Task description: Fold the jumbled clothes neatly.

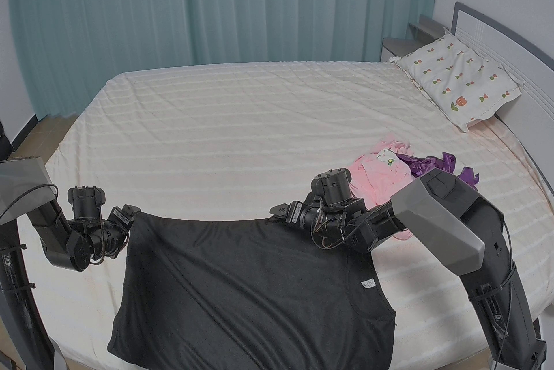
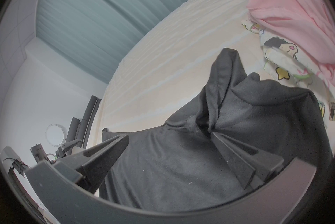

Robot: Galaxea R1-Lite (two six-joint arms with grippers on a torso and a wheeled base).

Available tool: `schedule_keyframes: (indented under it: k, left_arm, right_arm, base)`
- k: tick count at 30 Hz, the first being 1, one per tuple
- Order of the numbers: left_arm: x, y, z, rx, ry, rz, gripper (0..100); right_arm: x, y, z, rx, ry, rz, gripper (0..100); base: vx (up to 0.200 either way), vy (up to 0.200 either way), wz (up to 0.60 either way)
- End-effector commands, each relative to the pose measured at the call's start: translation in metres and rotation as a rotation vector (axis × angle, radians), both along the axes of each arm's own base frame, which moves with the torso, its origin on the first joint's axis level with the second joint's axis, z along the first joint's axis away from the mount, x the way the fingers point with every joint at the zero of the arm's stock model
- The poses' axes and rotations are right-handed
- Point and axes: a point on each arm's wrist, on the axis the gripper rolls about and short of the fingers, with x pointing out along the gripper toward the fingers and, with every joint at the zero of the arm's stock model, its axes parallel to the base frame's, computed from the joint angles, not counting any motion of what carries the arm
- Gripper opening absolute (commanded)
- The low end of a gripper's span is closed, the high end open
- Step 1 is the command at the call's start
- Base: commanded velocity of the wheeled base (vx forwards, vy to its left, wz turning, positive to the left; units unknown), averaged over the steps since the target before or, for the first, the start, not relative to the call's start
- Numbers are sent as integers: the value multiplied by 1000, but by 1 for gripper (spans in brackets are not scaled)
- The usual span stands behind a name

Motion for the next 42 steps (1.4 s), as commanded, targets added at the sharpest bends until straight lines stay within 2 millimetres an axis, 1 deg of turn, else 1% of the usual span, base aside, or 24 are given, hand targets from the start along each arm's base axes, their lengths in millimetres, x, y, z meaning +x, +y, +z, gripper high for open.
schedule_keyframes:
  k: [1,3,5,7,8,9,14,18,19,21,23,26,31,32,35,36,40,42]
  left_arm:
    - [0,0,-1,0,3,1,100]
    - [0,0,-1,0,3,1,100]
    - [0,0,-1,0,5,2,100]
    - [0,0,-1,0,3,2,100]
    - [0,0,-1,0,3,2,100]
    - [0,0,-1,0,3,2,100]
    - [0,0,-1,0,3,2,100]
    - [0,0,-1,2,2,4,100]
    - [0,1,-1,2,2,5,100]
    - [0,1,-1,1,3,5,100]
    - [0,1,-1,1,3,5,100]
    - [0,1,-1,1,3,5,100]
    - [-1,1,-1,1,7,5,100]
    - [-1,1,-2,1,8,5,100]
    - [-2,1,-2,1,10,5,100]
    - [-2,0,-2,1,10,4,100]
    - [-2,0,-2,0,11,2,100]
    - [-2,1,-2,1,11,5,100]
  right_arm:
    - [9,4,-15,-10,23,-9,100]
    - [13,5,-17,8,8,-16,100]
    - [23,8,-10,59,-35,-40,100]
    - [35,9,-1,130,-102,-103,100]
    - [35,9,-1,130,-102,-103,100]
    - [45,9,15,205,-194,-142,100]
    - [56,0,32,259,-288,-171,100]
    - [57,-11,25,223,-253,-194,100]
    - [54,-15,21,194,-222,-199,100]
    - [47,-21,23,142,-181,-184,100]
    - [38,-25,19,94,-143,-163,100]
    - [30,-26,11,63,-108,-129,100]
    - [22,-23,2,47,-71,-105,100]
    - [19,-19,-1,45,-61,-90,100]
    - [18,-14,-11,43,-50,-76,100]
    - [17,-14,-11,42,-51,-76,100]
    - [10,-1,-27,39,-18,-24,100]
    - [9,5,-29,43,-21,-11,100]
  base:
    - [0,0,0]
    - [0,0,0]
    - [0,0,0]
    - [0,0,0]
    - [0,0,0]
    - [0,0,0]
    - [0,0,0]
    - [0,0,0]
    - [0,0,0]
    - [0,0,0]
    - [0,0,0]
    - [0,0,0]
    - [0,0,0]
    - [0,0,0]
    - [0,0,0]
    - [0,0,0]
    - [0,0,0]
    - [0,0,0]
